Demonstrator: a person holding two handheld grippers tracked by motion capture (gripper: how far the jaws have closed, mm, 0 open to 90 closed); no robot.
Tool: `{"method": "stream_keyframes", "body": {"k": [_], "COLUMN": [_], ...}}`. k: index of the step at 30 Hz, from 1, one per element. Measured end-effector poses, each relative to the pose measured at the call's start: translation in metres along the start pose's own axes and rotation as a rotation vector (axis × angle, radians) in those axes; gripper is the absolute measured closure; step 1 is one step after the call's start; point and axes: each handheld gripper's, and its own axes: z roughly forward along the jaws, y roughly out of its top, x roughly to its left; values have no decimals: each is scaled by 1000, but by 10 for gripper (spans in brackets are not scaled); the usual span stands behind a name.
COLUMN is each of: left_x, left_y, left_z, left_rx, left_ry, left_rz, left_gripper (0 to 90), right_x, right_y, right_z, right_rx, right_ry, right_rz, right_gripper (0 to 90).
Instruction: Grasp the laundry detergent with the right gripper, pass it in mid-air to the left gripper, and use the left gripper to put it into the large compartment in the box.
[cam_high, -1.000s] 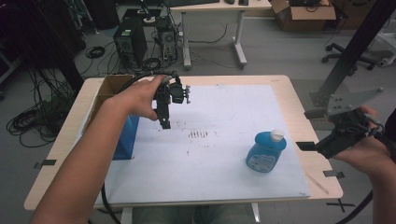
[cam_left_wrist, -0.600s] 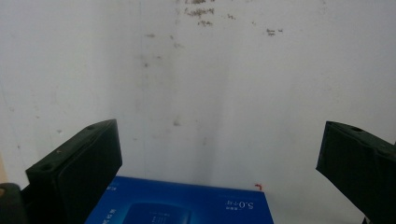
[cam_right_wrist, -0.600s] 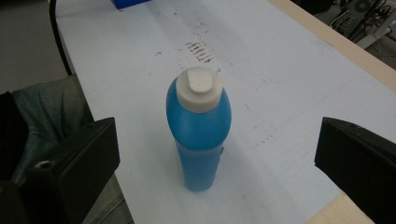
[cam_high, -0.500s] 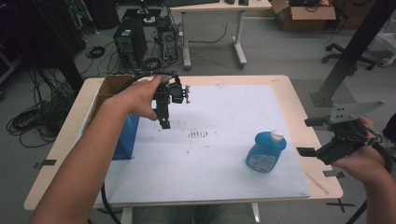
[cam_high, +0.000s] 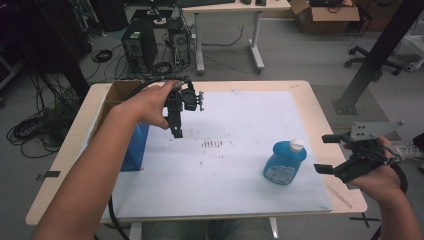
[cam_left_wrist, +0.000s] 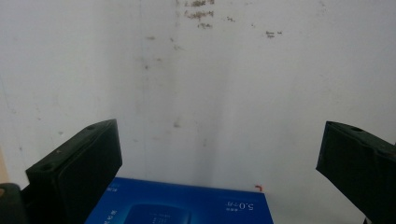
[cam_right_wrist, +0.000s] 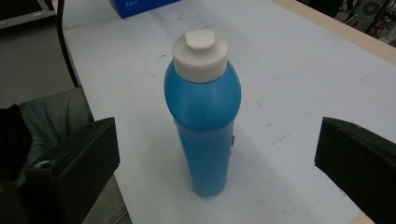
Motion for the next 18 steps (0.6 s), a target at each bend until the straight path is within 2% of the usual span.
{"method": "stream_keyframes", "body": {"k": [13, 18], "left_x": [0, 0], "left_y": [0, 2], "left_z": [0, 0], "left_rx": [-9, -12], "left_ry": [4, 2], "left_rz": [1, 4], "left_gripper": [2, 2], "right_x": [-2, -2], "right_y": [-24, -35], "right_z": [9, 16], "right_rx": [-30, -67], "right_ry": [5, 12], "right_rz": [39, 53], "right_gripper": [0, 0]}}
